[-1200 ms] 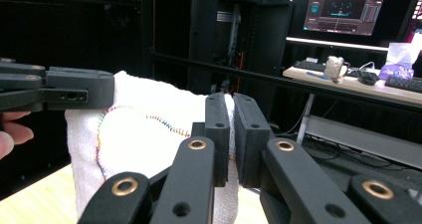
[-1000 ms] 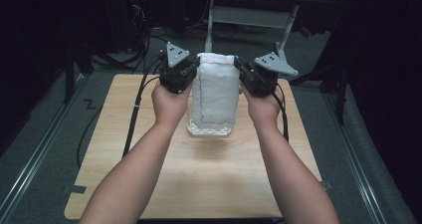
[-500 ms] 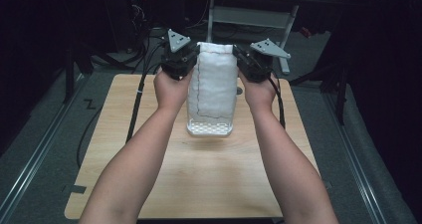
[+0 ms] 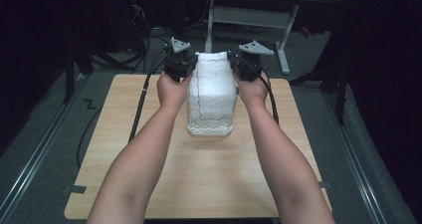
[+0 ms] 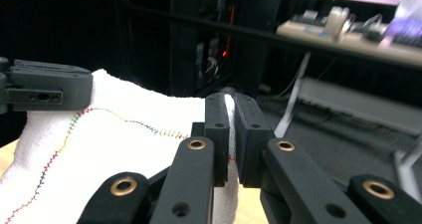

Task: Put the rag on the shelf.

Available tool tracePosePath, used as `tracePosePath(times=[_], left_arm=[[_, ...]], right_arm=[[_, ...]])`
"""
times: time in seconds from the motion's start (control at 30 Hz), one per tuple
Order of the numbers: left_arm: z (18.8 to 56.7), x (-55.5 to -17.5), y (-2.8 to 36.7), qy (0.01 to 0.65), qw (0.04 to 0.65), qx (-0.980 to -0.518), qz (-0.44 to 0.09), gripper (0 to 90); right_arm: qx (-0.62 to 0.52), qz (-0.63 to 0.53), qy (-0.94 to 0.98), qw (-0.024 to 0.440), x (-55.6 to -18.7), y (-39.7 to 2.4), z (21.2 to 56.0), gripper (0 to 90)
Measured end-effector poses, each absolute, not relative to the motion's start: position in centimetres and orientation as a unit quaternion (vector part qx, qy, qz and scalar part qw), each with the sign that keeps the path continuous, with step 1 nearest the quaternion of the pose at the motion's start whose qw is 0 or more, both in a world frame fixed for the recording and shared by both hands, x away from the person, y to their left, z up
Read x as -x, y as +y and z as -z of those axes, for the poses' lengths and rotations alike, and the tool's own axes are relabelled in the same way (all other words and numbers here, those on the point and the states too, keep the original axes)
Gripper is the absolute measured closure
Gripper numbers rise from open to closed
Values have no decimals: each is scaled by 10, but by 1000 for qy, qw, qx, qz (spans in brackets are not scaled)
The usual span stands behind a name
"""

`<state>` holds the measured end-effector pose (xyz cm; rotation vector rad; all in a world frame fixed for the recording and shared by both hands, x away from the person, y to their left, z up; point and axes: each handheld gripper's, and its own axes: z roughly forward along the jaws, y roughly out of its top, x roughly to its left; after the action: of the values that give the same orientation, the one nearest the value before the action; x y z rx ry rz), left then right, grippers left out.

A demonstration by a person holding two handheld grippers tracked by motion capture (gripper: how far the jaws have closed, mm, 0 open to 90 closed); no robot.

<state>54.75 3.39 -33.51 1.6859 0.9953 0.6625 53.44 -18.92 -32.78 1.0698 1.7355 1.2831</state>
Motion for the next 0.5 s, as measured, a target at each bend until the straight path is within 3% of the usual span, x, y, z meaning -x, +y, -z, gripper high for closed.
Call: tracePosePath(times=[0.17, 0.2, 0.23, 0.5], left_arm=[[350, -554, 36, 443, 502, -698, -255, 746], [351, -555, 39, 449, 510, -691, -246, 674], [351, -555, 39, 449, 510, -691, -246, 659], [347, -547, 42, 446, 509, -692, -253, 655]], right_arm=[[-421, -481, 686, 348, -540, -190, 343, 838], [-425, -484, 683, 344, -541, -190, 347, 779], [-425, -484, 683, 344, -541, -190, 347, 779], [-424, -488, 683, 341, -536, -190, 347, 749]])
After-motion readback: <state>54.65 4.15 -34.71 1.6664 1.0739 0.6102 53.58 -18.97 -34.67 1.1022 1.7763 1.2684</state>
